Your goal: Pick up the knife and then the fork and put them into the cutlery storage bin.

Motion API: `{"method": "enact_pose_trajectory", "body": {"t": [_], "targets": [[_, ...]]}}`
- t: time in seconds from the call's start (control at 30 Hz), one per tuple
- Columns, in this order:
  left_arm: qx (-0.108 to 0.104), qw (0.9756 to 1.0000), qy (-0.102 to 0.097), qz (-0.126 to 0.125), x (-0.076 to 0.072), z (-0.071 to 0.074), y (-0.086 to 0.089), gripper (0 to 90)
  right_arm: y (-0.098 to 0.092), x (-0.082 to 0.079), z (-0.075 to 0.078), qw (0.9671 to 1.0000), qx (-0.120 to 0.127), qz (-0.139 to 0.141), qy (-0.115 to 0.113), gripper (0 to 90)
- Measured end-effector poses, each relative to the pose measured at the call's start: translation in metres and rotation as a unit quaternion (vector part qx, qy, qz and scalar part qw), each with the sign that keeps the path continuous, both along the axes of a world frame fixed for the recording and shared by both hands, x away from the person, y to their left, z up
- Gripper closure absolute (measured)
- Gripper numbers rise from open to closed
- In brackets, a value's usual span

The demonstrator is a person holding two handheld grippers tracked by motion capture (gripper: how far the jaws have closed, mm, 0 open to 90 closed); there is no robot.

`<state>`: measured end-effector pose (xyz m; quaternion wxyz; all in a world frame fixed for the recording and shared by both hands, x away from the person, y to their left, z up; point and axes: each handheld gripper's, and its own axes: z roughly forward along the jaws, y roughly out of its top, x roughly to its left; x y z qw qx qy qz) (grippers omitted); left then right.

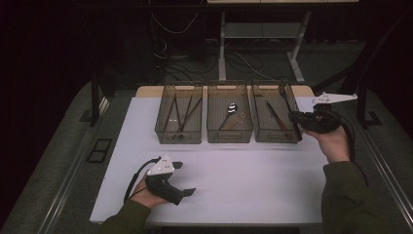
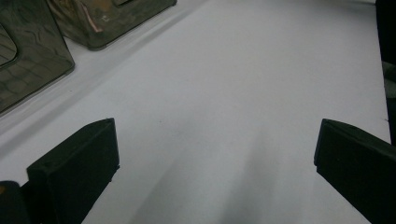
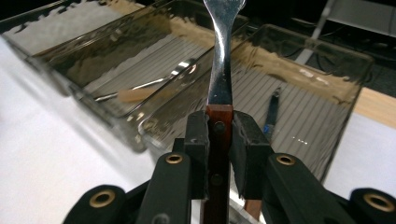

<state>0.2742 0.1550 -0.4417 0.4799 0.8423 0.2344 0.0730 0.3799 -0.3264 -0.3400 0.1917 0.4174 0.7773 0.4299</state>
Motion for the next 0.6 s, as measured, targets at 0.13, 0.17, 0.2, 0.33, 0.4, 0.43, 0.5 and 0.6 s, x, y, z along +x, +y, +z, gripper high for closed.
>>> {"method": "enact_pose_trajectory", "body": {"t": [0.13,0.17,0.2,0.33,0.4,0.43,0.5,0.6], "targets": [[0.001,1.0000,0.001,0.000,0.000,0.000,0.000,0.0,-0.001,0.013,0.006,0.9999,0.000,-0.016,-0.002,77.5],[0.001,1.0000,0.001,0.000,0.000,0.001,0.000,0.0,0.000,0.016,0.007,0.9998,-0.001,-0.019,-0.002,77.5],[0.000,1.0000,0.001,0.000,0.000,0.001,0.000,0.0,0.000,0.019,0.008,0.9997,-0.001,-0.022,-0.001,77.5],[0.000,1.0000,0.001,0.000,0.000,0.001,0.000,0.0,0.000,0.031,0.010,0.9993,-0.002,-0.037,0.002,77.5],[-0.001,1.0000,-0.001,-0.001,0.000,0.001,0.000,0.0,0.000,0.037,0.009,0.9991,-0.001,-0.042,0.005,77.5],[-0.002,1.0000,0.001,0.000,0.000,0.001,0.000,0.0,0.000,0.041,0.008,0.9990,-0.002,-0.045,0.006,77.5],[-0.001,1.0000,0.001,0.000,0.000,0.001,0.000,0.0,0.001,0.047,0.005,0.9986,-0.003,-0.051,0.011,77.5],[-0.002,1.0000,0.001,0.000,0.000,0.001,0.000,0.0,0.002,0.056,-0.002,0.9979,-0.011,-0.058,0.026,77.5]]}}
